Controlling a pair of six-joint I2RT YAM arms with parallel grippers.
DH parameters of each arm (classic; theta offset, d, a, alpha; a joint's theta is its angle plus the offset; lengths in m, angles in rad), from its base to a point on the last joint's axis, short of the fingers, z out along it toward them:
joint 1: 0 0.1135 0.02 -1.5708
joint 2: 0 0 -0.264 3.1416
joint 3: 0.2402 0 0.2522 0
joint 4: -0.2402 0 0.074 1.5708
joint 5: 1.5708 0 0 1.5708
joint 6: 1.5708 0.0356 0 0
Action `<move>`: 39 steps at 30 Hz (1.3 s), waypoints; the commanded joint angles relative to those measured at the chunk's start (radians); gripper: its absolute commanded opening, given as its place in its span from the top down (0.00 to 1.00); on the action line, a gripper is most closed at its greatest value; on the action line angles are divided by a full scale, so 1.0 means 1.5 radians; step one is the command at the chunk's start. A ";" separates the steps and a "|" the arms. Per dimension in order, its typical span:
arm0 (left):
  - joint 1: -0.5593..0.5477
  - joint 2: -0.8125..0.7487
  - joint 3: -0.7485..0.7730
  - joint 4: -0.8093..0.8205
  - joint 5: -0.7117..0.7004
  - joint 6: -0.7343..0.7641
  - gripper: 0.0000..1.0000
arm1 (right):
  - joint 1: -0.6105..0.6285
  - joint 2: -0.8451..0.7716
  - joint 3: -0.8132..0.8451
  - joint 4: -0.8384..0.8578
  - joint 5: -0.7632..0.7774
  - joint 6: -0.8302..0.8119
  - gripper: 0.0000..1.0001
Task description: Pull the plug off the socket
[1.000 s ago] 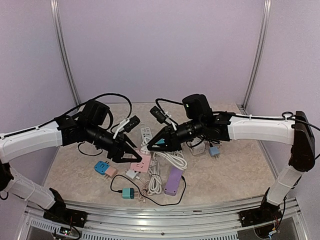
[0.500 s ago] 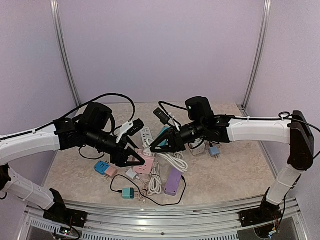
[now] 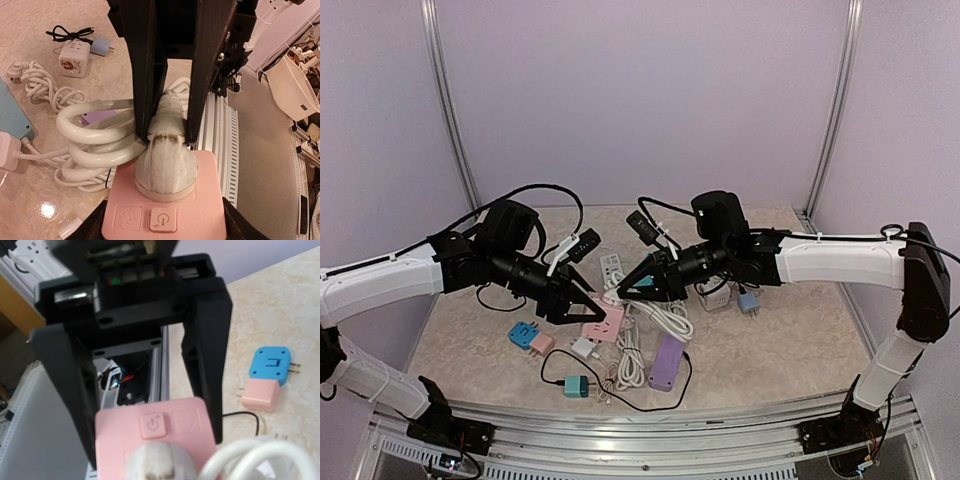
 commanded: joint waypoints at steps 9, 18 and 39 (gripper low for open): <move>0.080 0.013 0.033 0.081 0.027 -0.065 0.99 | 0.039 -0.021 0.035 -0.117 -0.002 -0.056 1.00; 0.053 0.006 0.026 0.061 -0.025 -0.017 0.99 | 0.025 -0.023 0.026 -0.062 0.018 -0.007 1.00; 0.014 -0.030 0.013 0.051 -0.054 0.049 0.99 | -0.017 -0.022 -0.011 0.012 -0.017 0.050 1.00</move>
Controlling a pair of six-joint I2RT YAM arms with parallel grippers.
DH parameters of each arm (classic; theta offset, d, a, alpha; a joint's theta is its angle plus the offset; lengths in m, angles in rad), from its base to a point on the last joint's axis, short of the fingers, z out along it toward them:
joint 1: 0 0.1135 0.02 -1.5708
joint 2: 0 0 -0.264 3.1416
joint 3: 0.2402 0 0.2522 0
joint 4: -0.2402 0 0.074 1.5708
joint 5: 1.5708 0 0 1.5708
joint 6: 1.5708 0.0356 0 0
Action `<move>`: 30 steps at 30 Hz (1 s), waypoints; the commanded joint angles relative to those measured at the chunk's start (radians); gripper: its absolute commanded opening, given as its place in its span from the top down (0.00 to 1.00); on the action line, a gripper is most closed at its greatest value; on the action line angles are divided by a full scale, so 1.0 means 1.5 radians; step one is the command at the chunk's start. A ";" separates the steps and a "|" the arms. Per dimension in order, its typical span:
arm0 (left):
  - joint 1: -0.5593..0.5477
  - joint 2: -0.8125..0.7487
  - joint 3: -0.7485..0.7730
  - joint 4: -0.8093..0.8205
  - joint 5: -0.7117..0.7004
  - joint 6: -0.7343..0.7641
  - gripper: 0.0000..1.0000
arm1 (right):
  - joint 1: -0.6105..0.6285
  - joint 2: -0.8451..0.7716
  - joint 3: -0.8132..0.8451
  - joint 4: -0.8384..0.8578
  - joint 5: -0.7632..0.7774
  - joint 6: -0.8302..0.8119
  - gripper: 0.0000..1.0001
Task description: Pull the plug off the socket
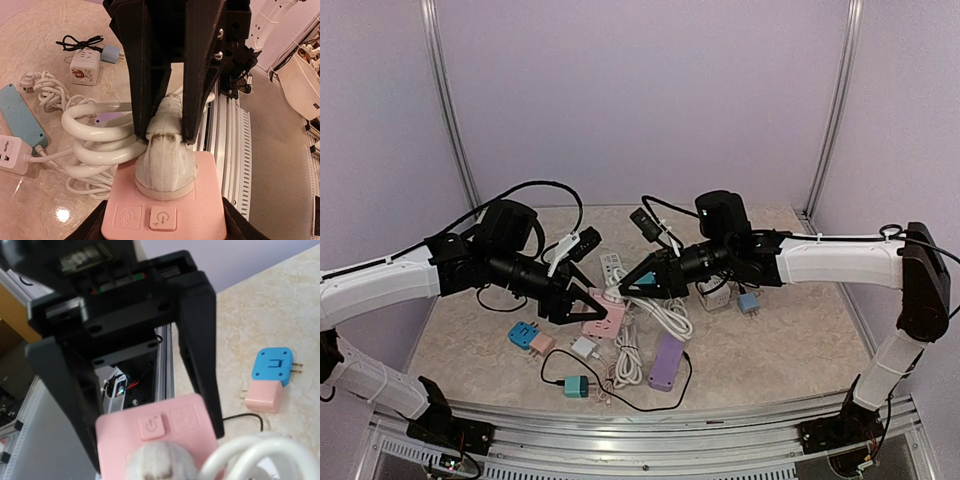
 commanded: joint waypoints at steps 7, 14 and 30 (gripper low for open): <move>0.104 0.007 0.043 0.023 0.068 -0.016 0.99 | 0.052 -0.024 0.050 -0.148 0.014 -0.111 1.00; 0.125 0.021 0.048 0.019 0.101 -0.035 0.99 | 0.077 -0.037 0.045 -0.131 -0.006 -0.127 1.00; 0.088 -0.015 0.028 0.029 0.102 0.010 0.99 | -0.009 -0.056 -0.031 0.048 0.080 0.065 1.00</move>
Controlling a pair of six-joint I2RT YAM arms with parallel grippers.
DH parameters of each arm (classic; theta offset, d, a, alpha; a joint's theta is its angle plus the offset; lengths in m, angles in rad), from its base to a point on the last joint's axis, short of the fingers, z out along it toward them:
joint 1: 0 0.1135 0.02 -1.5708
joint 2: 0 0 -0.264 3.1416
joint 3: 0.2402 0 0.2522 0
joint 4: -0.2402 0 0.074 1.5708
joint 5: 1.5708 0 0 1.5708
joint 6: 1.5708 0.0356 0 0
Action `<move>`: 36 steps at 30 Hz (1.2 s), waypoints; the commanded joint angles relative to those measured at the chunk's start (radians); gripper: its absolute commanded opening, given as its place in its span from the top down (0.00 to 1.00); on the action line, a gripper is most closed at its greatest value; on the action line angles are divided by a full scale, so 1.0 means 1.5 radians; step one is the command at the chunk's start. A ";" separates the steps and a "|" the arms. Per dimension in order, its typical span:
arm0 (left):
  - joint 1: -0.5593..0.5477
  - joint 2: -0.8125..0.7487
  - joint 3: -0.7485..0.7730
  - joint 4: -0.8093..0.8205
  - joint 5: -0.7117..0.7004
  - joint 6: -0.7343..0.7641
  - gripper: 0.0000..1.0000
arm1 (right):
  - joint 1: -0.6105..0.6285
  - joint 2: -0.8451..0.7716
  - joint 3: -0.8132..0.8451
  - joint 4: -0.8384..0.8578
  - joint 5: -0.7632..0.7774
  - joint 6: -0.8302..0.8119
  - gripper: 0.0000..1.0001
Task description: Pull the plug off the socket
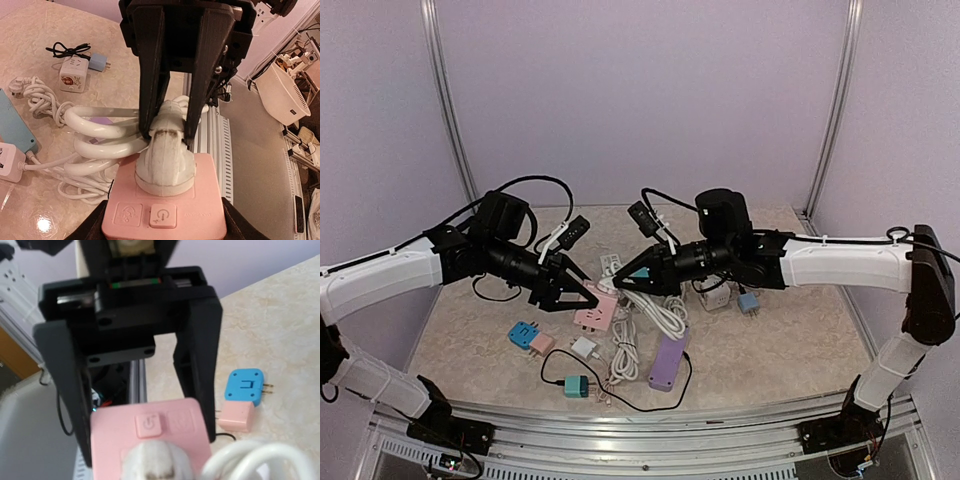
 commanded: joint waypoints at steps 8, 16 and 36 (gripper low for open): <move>0.000 -0.045 0.021 0.023 -0.035 0.014 0.99 | -0.059 -0.048 -0.060 0.114 -0.090 0.120 1.00; 0.019 -0.035 0.036 0.006 -0.020 0.008 0.99 | -0.038 -0.081 -0.058 0.057 -0.112 0.038 1.00; 0.055 0.006 0.049 -0.006 0.039 -0.008 1.00 | 0.024 -0.126 -0.008 -0.143 0.143 -0.122 0.71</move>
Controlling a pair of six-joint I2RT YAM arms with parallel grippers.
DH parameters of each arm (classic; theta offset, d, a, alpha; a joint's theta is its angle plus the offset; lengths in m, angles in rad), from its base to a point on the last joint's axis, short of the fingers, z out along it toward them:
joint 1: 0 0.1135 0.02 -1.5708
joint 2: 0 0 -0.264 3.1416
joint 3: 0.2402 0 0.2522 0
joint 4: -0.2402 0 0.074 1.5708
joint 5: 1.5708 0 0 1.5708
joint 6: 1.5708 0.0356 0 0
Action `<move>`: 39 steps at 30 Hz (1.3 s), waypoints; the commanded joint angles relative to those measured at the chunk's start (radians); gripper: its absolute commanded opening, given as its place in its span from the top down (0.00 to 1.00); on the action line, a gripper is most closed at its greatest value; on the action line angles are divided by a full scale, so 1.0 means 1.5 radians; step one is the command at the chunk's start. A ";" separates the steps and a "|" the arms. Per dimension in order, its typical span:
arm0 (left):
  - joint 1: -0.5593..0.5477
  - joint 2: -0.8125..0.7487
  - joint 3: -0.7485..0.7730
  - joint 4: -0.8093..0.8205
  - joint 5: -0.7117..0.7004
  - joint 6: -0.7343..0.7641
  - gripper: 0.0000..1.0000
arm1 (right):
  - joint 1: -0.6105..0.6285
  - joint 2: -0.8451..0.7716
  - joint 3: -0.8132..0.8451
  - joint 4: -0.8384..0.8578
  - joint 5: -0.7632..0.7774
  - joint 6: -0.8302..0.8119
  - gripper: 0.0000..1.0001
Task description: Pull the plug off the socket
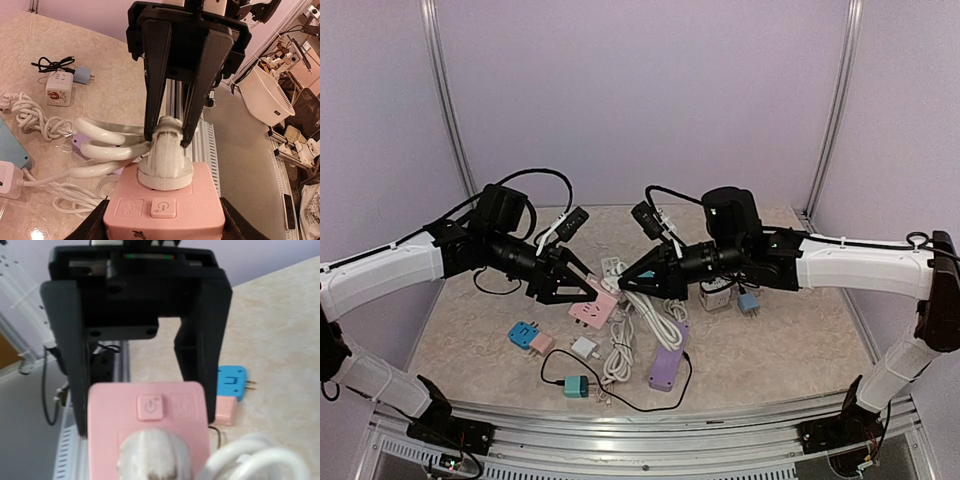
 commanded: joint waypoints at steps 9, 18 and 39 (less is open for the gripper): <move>0.041 0.013 0.043 -0.050 0.006 0.016 1.00 | 0.038 -0.129 -0.012 -0.133 0.190 -0.131 0.43; 0.041 0.028 0.045 -0.050 0.045 0.014 1.00 | 0.104 -0.068 0.033 -0.197 0.337 -0.215 0.43; 0.039 0.025 0.046 -0.049 0.063 0.011 1.00 | 0.188 0.058 0.109 -0.193 0.551 -0.283 0.71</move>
